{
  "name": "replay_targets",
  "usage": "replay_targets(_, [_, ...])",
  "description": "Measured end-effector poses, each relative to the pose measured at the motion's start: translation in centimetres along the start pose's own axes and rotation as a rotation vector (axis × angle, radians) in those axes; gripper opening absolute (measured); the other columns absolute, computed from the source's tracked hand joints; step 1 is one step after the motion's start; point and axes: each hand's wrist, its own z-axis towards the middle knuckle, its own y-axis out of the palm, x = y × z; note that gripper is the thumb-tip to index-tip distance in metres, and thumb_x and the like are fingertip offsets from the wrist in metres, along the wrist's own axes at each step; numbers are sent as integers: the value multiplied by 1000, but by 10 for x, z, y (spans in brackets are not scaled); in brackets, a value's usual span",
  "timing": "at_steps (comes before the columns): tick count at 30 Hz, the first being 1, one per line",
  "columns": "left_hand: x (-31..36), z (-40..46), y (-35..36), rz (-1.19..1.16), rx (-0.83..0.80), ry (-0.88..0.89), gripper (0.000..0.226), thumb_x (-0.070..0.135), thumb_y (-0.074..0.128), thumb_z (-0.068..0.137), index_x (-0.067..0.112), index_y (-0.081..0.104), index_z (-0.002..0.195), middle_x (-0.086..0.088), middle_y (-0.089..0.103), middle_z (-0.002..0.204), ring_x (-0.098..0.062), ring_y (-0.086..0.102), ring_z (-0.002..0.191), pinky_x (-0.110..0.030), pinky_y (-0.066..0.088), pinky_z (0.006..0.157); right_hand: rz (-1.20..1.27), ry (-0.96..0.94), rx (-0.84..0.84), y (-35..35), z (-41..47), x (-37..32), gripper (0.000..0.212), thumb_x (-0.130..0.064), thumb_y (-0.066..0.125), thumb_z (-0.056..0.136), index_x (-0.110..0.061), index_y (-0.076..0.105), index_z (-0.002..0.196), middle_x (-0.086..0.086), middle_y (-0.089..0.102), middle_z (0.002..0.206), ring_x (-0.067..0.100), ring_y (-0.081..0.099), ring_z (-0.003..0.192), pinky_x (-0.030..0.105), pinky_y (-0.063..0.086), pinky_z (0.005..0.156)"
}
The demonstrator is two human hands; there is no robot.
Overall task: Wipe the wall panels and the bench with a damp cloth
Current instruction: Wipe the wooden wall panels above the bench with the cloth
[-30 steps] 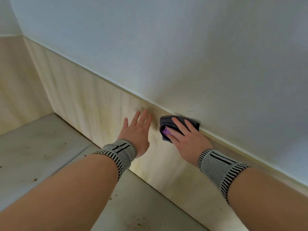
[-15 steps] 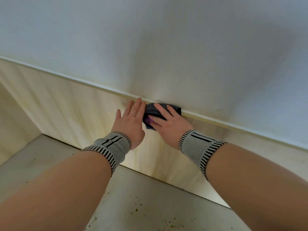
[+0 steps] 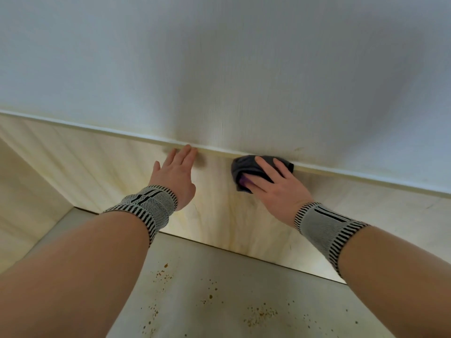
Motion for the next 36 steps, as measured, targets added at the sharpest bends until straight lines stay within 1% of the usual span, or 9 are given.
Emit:
replay_targets(6, [-4,2,-6,68,11,43,80,19,46,94,25,-1,158,7,-4,165,-21,-8,152,-52,6,122,53,196,29,-1,-20,-15,50,-13,54,77,-8,64,125,7,58,133,40,35,131,59,26,102])
replay_targets(10, [-14,7,-7,89,44,142,77,18,46,93,24,5,158,5,4,165,-20,-1,152,-49,8,123,131,396,-8,-4,-8,-46,62,-14,70,65,-7,62,127,8,55,135,39,37,124,56,40,95])
replay_targets(16, [-39,20,-11,184,139,365,71,25,46,93,24,15,156,5,19,160,-20,19,145,-41,19,117,324,739,-9,-18,56,-109,81,-8,77,57,-5,51,134,11,40,141,45,34,132,57,38,103])
replay_targets(19, [-50,28,-18,221,156,485,68,27,45,93,24,18,155,6,24,158,-19,25,142,-38,25,112,399,869,-25,-27,125,-146,70,-16,59,76,-1,41,141,18,36,147,49,31,137,56,34,109])
replay_targets(22, [-57,35,-25,243,130,570,66,28,46,94,22,18,154,4,26,156,-20,27,140,-39,28,112,474,997,-132,-15,161,-164,68,-25,37,94,1,15,152,21,15,158,47,3,146,56,12,117])
replay_targets(26, [-60,46,-33,391,160,695,59,25,45,94,21,25,149,0,34,149,-23,35,134,-41,33,107,456,1138,-12,-14,149,-164,68,-14,59,88,9,31,145,27,20,156,47,9,145,53,12,120])
replay_targets(29, [-60,52,-32,459,210,791,62,24,45,92,20,25,150,1,30,153,-22,30,137,-40,30,106,660,1404,134,-26,158,-157,75,-5,48,95,2,0,152,19,-6,161,31,-4,149,30,8,121])
replay_targets(32, [-50,66,-31,493,299,1003,74,26,60,85,13,32,152,-2,31,157,-22,34,137,-42,35,104,763,1490,258,-25,168,-155,77,-12,48,97,0,-4,153,17,-8,161,30,-8,149,37,14,122])
replay_targets(36, [-21,91,-28,525,436,1305,72,24,74,69,3,54,136,-9,55,140,-27,51,116,-41,46,85,870,1670,247,-27,151,-146,73,-15,42,98,-4,-5,153,16,-5,160,35,18,145,36,27,113])
